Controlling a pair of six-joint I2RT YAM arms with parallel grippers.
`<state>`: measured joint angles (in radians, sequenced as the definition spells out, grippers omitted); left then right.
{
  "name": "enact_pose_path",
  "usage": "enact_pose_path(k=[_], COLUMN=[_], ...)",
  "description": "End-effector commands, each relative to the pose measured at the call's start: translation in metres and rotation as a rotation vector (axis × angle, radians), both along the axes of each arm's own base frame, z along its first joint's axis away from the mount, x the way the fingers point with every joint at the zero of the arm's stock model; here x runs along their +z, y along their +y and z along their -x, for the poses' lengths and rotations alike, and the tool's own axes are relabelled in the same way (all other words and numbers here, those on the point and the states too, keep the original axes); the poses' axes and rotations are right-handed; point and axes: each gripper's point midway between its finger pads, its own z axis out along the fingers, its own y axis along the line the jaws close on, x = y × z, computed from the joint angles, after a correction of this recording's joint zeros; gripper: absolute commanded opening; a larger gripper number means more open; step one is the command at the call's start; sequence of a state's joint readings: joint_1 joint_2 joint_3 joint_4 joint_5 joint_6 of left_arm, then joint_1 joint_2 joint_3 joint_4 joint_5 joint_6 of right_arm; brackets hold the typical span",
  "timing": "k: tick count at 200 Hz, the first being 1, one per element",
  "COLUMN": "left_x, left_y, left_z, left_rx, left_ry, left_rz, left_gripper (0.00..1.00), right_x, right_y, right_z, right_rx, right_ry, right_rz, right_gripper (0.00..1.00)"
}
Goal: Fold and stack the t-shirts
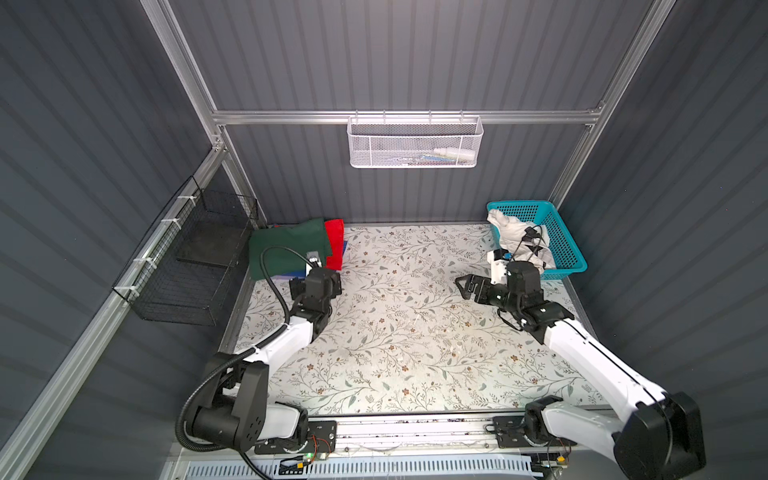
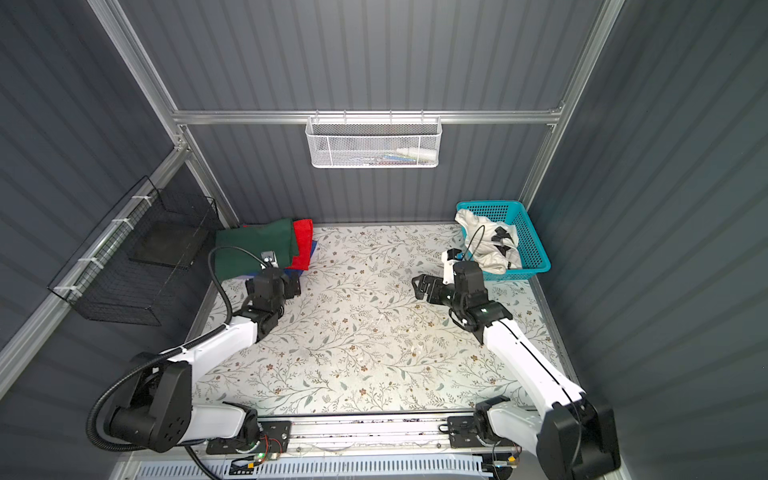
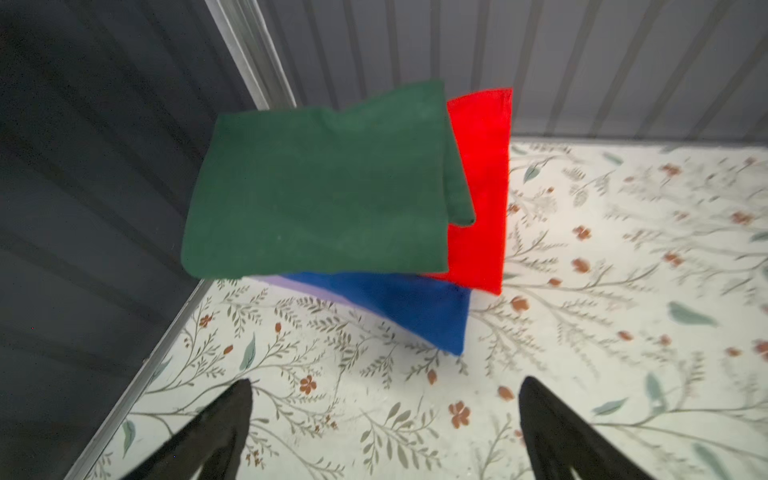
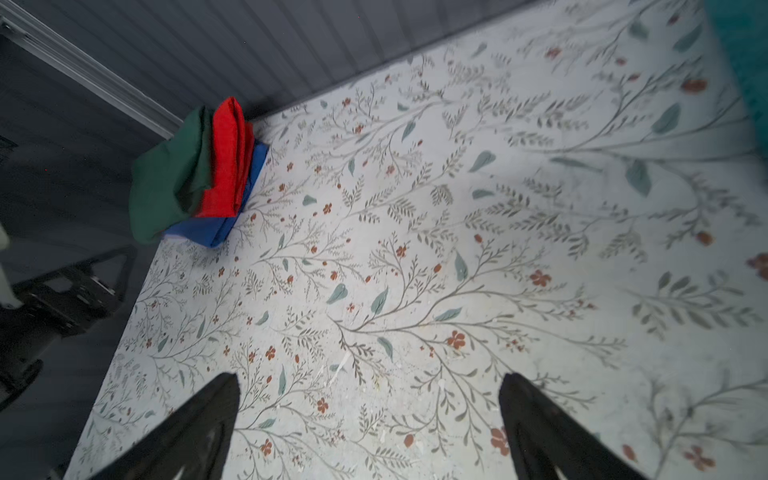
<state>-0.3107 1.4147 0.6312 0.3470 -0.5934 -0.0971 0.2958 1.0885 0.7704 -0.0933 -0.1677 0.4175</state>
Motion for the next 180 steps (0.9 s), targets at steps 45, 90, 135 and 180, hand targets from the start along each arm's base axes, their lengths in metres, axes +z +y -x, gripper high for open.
enact_pose_path(k=[45,90,135,180], left_x=[-0.002,-0.023,-0.054,-0.067], left_y=[0.019,0.021,0.031,0.027], left_z=[0.017,0.019,-0.004,-0.021], left_rx=[0.048,-0.044,-0.096,-0.141], left_ry=[-0.175,-0.265,-0.192,-0.071], left_rz=[-0.061,-0.095,0.007,0.049], left_gripper=[1.0,1.0,1.0,1.0], right_x=[0.013,-0.014,-0.048,-0.064], right_y=[-0.08,-0.127,-0.172,-0.184], right_z=[-0.016,-0.011,0.004,-0.011], right_rx=[-0.36,-0.556,-0.719,-0.681], right_ry=[-0.24,-0.259,-0.361,-0.394], right_rz=[0.278,0.435,0.505,0.479], right_gripper=[0.99,0.99,0.99,0.99])
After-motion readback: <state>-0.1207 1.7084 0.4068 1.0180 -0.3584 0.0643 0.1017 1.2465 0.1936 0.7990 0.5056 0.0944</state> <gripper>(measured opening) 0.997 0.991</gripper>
